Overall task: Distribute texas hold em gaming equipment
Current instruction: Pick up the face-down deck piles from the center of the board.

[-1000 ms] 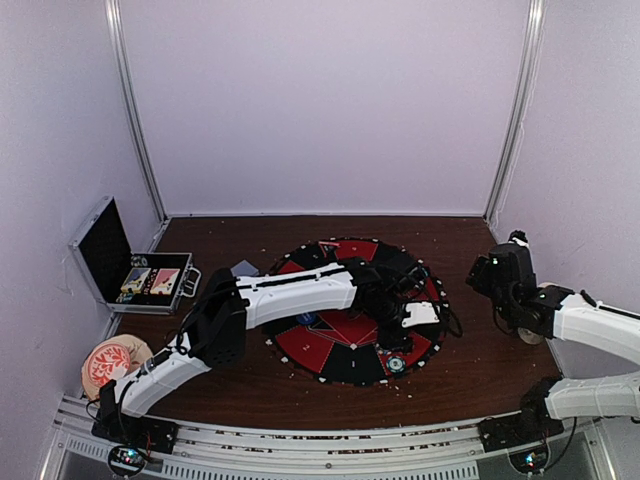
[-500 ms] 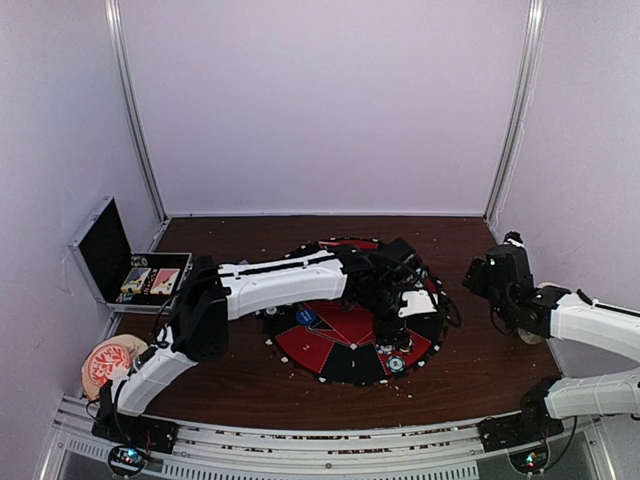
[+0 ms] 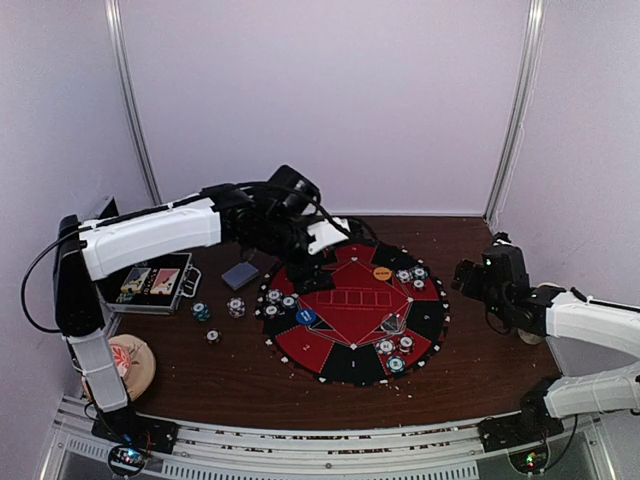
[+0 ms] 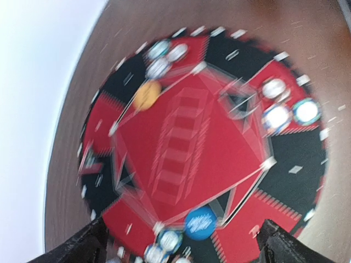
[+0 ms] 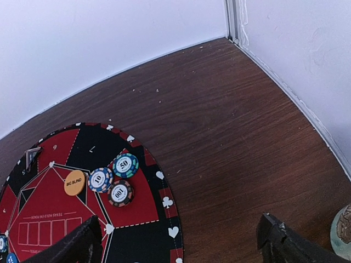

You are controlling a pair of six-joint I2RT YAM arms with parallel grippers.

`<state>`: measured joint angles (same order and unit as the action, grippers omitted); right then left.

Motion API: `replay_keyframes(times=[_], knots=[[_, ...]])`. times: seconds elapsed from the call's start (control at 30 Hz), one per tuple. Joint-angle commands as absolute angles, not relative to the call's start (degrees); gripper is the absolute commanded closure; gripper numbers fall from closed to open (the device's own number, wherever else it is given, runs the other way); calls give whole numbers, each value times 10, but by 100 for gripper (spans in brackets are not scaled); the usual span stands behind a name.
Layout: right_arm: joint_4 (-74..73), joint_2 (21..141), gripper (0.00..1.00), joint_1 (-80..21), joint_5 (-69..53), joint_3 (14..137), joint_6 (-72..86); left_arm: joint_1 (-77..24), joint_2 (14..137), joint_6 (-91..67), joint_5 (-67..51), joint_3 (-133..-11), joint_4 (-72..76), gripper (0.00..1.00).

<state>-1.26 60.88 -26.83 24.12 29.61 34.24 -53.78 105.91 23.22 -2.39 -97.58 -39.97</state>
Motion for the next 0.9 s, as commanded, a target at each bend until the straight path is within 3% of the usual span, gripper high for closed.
replay_keyframes(times=[0.0,0.3,0.87], knots=[[5,628,0,-285,222,299,327,-437,998,215,-9,-875,-350,2],[5,672,0,-322,243,319,317,-272,995,229,-71,-837,-340,2],[2,671,0,-336,255,323,309,-190,1221,241,-81,-1027,-450,2]])
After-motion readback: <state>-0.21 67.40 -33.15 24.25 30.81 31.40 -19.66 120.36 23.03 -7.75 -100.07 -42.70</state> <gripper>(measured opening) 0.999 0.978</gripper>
